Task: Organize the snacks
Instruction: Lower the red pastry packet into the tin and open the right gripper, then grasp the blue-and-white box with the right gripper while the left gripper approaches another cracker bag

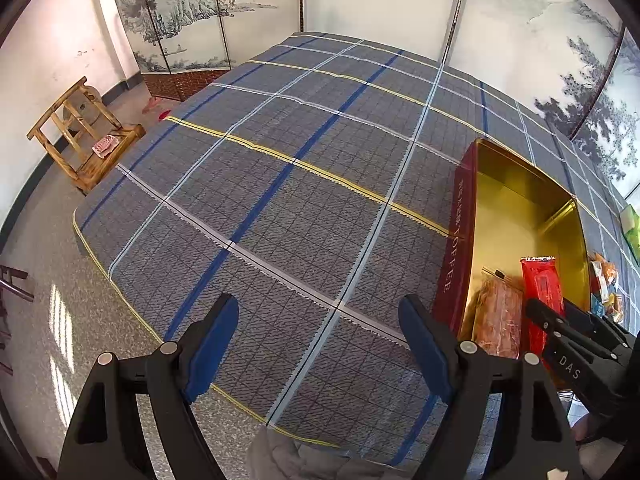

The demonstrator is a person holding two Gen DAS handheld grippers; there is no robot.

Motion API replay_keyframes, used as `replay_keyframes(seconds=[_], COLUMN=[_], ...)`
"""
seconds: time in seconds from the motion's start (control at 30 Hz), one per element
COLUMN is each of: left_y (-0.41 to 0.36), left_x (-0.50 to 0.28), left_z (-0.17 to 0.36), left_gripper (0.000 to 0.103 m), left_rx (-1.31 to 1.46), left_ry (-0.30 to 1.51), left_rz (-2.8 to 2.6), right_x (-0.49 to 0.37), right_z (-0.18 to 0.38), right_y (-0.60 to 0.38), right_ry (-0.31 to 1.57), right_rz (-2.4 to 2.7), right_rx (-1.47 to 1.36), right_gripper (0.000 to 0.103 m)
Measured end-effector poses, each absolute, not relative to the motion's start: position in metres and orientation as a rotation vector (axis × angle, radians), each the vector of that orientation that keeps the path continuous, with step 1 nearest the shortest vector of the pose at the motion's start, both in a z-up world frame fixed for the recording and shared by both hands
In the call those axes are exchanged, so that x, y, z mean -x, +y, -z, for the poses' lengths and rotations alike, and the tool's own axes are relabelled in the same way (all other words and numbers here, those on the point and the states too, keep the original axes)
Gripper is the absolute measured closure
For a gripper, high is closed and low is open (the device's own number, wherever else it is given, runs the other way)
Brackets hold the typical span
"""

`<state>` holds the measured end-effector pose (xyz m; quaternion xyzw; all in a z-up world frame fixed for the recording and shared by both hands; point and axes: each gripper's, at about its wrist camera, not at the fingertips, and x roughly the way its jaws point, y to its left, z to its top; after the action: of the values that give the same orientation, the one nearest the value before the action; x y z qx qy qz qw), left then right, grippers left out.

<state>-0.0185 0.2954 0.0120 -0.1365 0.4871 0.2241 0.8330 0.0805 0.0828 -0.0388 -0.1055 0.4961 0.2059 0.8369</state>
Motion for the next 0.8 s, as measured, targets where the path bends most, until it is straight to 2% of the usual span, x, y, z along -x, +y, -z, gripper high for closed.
replay_keyframes(seconds=[0.4, 0.8], left_y=[0.298, 0.282], left_x=[0.037, 0.042], left_z=[-0.010, -0.016], left_gripper=[0.023, 0.023], left_rx=[0.296, 0.269], left_ry=[1.038, 1.037], left_rz=[-0.522, -0.505], right_x=[-0.077, -0.066], right_z=[0.042, 0.023], right_y=[0.090, 0.076], right_ry=[1.036, 0.976], right_rz=[-0.423, -0.488], right_rx=[0.275, 0.234], right_gripper=[0.058, 0.051])
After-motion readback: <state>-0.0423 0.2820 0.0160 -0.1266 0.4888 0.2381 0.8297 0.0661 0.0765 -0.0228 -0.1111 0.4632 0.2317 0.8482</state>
